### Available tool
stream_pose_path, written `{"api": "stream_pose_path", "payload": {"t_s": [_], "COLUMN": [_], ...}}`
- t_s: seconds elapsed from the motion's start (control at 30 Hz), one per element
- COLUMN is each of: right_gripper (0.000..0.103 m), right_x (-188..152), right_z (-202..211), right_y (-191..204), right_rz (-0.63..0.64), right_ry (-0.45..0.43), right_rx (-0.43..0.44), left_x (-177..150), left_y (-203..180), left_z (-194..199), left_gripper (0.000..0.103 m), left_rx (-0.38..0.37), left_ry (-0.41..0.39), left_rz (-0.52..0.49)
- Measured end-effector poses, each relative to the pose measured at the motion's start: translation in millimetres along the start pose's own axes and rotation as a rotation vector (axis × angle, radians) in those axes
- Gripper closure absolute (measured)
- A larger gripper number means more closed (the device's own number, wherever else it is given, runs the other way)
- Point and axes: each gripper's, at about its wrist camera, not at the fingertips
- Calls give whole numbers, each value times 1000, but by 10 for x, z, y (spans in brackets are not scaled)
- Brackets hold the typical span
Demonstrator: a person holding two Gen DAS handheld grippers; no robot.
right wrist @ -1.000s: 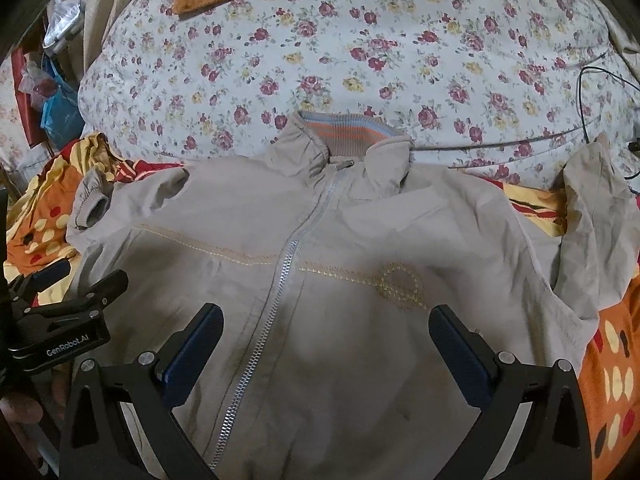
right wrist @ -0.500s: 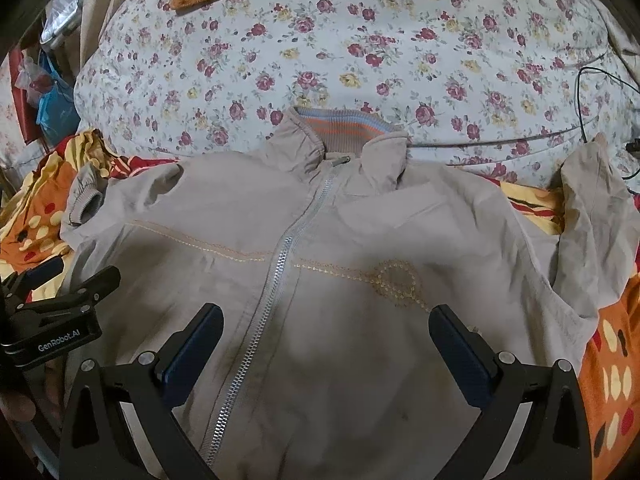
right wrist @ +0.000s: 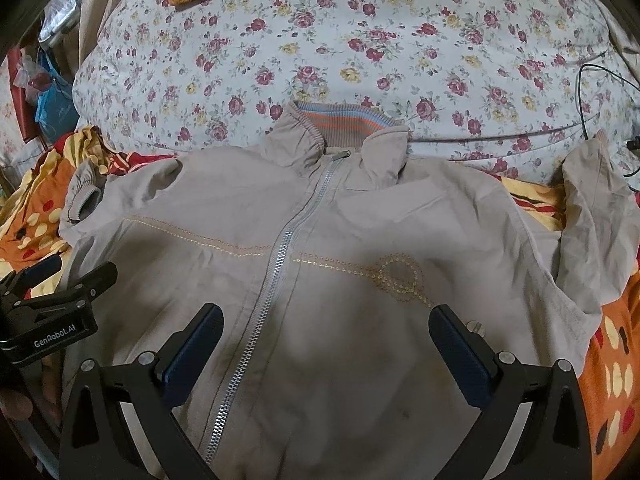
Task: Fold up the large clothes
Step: 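Move both grippers over the beige jacket toward its sleeve cuffs, then grasp the striped sleeve cuff with the left gripper and lift it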
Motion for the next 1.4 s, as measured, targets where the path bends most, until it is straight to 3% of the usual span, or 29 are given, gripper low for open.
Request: {"api": "stream_pose_path", "payload": {"t_s": [0.43,0.63,0.87,1.0,1.23,1.27,1.33,1.37,1.4], "right_gripper": [0,0,0,0,0,0,0,0,0], "right_x": [-5,-9,-28,-41,-58,-60,-66,-67,-74], "right_z": [-31,-40,-25,-29,-102,-117,-148,-154,-162], "right_y": [5,7,-20,-41,-45,-42,-49,-55,-63], "right_rz": [2,-2,-16,-32,-36,-37,-37,-39,-40], "right_ry": [10,23,40,46,66,76,84,86,84], "right_rx": [12,23,48,60,68,74,75,76,73], "left_x": [-13,65,406,571,783,797,805,795,783], "left_y": [13,203,858,1272,1545,1548,1565,1593,1636], "left_z": [-15,29,123,-190,-820,-908,-1056,-1124,-1149], "left_gripper": [0,0,0,0,0,2,23,46,54], "left_rx": [-3,-46,60,164,239,252,255,221,193], "left_ry": [5,19,-24,30,112,126,136,146,149], "left_rz": [8,84,175,201,138,118,88,95,122]}}
Point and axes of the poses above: each gripper's, at about its wrist camera, not at the fingertips, and z roughly against the way its jaws point, y to its left, x to its top, and after that the axes turned 2 degrees about -x, right-handed
